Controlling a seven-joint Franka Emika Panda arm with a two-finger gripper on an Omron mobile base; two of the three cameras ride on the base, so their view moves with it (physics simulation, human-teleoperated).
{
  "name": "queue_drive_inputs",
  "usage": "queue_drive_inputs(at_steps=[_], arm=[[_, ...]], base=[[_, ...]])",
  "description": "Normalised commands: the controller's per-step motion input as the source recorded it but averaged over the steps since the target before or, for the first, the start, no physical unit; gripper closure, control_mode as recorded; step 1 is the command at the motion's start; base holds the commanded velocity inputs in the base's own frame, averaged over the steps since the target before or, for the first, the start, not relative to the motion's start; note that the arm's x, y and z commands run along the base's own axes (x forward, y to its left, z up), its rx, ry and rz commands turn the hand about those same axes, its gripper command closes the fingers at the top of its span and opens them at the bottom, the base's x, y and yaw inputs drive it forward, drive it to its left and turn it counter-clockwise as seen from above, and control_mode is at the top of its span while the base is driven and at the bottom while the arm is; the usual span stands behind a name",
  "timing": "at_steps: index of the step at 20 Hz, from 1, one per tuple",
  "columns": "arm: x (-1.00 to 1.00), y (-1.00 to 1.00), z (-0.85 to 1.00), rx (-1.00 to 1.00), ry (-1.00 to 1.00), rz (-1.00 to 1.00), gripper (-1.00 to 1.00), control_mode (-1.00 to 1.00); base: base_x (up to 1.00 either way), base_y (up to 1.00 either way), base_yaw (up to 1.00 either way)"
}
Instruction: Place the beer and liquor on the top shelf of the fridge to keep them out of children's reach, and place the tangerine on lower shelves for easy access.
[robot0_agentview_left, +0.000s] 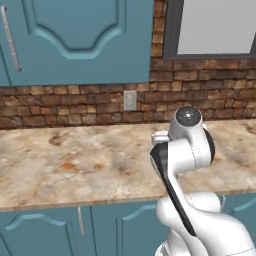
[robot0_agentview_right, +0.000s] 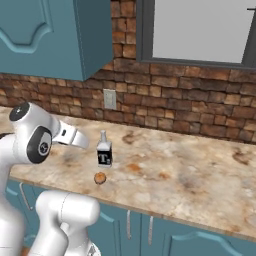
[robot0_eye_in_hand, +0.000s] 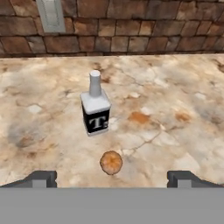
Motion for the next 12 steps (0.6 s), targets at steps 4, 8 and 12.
queue_drive_inputs(at_steps=[4, 8, 12], arm=[[0.43, -0.04, -0.26, 0.05, -0.01, 0.0, -1.0, -1.0], [0.44, -0.15, -0.15, 0.07, -0.02, 0.0, -1.0, -1.0], [0.41, -0.1, -0.23, 0.03, 0.0, -0.01, -1.0, -1.0]], base=[[0.0, 0.0, 0.0], [0.0, 0.0, 0.0], [0.0, 0.0, 0.0]])
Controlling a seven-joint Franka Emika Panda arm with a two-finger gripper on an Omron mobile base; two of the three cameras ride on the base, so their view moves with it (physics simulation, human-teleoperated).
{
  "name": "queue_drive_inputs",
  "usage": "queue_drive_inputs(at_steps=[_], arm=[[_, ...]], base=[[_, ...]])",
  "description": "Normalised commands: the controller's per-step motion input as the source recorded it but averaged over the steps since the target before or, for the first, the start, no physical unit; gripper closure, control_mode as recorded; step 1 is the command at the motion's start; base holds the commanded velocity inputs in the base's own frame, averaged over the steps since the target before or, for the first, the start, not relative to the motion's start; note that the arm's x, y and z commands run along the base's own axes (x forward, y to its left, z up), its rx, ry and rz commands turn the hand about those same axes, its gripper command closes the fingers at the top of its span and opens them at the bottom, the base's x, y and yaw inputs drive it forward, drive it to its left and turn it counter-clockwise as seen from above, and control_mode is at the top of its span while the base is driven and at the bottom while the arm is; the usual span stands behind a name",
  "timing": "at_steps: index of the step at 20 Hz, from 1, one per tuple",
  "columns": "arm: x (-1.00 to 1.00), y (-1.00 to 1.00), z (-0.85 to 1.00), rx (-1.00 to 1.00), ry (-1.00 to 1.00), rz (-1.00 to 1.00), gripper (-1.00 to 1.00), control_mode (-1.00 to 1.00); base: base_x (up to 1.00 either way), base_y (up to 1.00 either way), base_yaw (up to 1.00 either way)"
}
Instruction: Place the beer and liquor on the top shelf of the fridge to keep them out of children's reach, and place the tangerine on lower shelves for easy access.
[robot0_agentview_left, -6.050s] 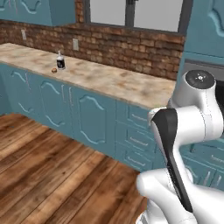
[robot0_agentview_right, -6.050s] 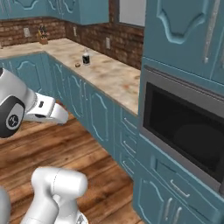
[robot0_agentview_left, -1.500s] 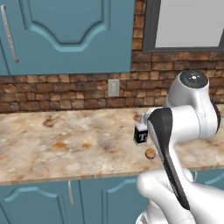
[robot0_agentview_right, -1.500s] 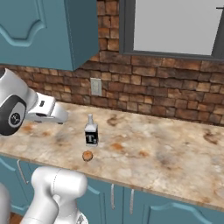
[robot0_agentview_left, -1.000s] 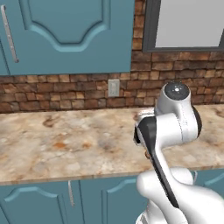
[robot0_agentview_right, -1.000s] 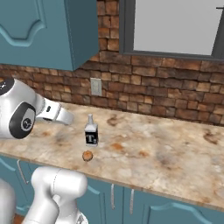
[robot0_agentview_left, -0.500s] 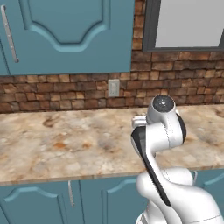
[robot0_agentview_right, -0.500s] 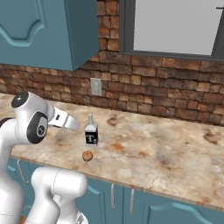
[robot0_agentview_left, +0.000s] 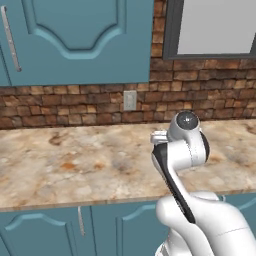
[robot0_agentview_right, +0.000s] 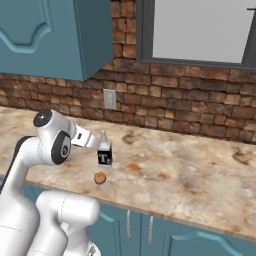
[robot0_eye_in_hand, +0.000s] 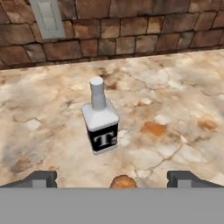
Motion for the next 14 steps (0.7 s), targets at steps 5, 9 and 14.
queue_drive_inputs(at_steps=[5, 9, 14], arm=[[0.38, -0.01, -0.24, 0.0, 0.0, 0.0, -1.0, -1.0], [0.41, -0.01, -0.13, 0.0, 0.0, 0.0, -1.0, -1.0], [0.41, -0.03, -0.1, 0.0, 0.0, 0.0, -1.0, -1.0]], base=[[0.0, 0.0, 0.0], [0.0, 0.0, 0.0], [0.0, 0.0, 0.0]])
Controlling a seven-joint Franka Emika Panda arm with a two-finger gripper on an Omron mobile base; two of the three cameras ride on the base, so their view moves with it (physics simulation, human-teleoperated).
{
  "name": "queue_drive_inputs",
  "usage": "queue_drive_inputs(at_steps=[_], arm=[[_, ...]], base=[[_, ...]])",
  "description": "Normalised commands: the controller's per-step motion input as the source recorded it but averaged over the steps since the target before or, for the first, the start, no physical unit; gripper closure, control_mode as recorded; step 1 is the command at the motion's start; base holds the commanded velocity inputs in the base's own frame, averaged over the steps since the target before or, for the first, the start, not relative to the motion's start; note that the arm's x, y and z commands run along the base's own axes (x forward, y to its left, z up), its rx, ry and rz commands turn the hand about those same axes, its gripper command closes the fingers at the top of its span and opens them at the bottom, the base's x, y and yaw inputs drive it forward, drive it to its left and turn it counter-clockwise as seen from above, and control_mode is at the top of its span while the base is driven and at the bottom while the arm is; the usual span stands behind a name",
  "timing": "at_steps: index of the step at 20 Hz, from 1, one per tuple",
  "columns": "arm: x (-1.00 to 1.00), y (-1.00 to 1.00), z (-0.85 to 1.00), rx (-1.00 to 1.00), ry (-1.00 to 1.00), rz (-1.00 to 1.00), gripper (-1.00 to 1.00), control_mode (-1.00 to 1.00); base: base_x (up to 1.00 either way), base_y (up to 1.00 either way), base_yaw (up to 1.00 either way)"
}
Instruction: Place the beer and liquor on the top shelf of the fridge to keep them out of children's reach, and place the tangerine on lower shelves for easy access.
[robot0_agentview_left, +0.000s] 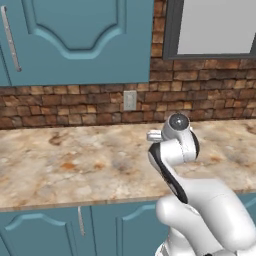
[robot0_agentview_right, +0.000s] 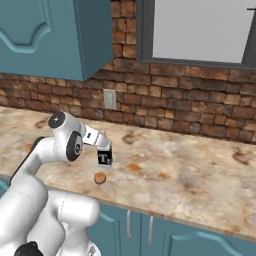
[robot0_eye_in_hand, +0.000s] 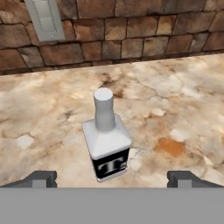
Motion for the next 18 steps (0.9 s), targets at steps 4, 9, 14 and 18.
queue_drive_inputs(at_steps=[4, 9, 14, 18], arm=[[0.38, -0.04, -0.13, 0.0, 0.0, 0.0, -1.0, -1.0], [0.27, -0.07, -0.21, 0.0, 0.0, 0.0, -1.0, -1.0], [0.23, -0.09, -0.22, 0.0, 0.0, 0.0, -1.0, -1.0], [0.19, -0.05, -0.2, 0.0, 0.0, 0.0, -1.0, -1.0]], base=[[0.0, 0.0, 0.0], [0.0, 0.0, 0.0], [0.0, 0.0, 0.0], [0.0, 0.0, 0.0]])
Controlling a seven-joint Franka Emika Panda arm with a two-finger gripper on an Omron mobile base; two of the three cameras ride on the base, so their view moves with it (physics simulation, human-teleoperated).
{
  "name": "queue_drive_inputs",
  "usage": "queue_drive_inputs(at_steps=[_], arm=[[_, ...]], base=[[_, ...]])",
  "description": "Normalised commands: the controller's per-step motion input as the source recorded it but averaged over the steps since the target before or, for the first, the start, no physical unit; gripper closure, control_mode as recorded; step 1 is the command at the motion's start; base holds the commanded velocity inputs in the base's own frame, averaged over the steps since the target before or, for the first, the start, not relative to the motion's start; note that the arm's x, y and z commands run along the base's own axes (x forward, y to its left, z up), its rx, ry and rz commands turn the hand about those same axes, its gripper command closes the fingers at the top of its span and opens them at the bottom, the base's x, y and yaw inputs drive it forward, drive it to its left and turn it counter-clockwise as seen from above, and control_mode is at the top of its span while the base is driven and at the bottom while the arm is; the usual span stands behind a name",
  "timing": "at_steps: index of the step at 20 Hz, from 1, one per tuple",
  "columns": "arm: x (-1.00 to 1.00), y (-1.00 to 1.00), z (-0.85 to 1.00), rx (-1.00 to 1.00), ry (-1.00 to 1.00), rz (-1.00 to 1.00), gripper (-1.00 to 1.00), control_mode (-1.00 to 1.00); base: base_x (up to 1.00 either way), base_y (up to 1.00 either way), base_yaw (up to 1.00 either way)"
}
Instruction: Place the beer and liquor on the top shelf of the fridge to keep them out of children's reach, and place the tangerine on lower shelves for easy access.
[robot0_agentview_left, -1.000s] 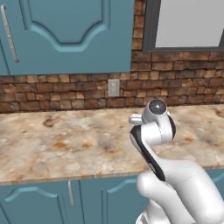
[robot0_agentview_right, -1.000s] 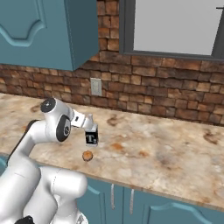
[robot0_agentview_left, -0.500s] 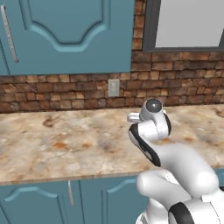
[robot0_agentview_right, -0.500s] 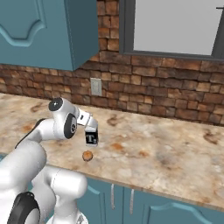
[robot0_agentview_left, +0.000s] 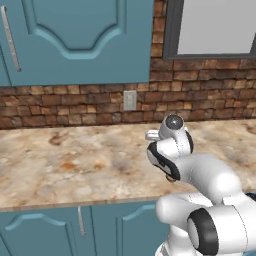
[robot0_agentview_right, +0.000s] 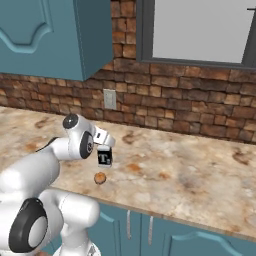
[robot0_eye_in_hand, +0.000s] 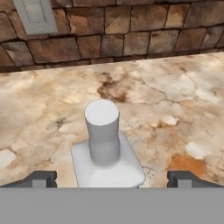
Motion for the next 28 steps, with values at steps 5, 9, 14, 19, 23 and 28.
queue_drive_inputs(at_steps=[5, 9, 14, 19, 23, 28], arm=[[0.16, -0.01, -0.16, 0.0, 0.0, 0.0, -1.0, -1.0], [0.08, 0.0, -0.13, 0.0, -0.01, 0.0, -1.0, -1.0], [0.03, 0.0, -0.13, 0.0, -0.05, 0.0, -1.0, -1.0], [0.05, 0.0, -0.08, 0.0, -0.06, 0.0, -1.0, -1.0], [0.08, 0.0, -0.02, 0.0, -0.07, 0.0, -1.0, -1.0], [0.11, 0.0, 0.0, 0.0, -0.07, 0.0, -1.0, -1.0]], base=[[0.0, 0.0, 0.0], [0.0, 0.0, 0.0], [0.0, 0.0, 0.0], [0.0, 0.0, 0.0], [0.0, 0.0, 0.0], [0.0, 0.0, 0.0]])
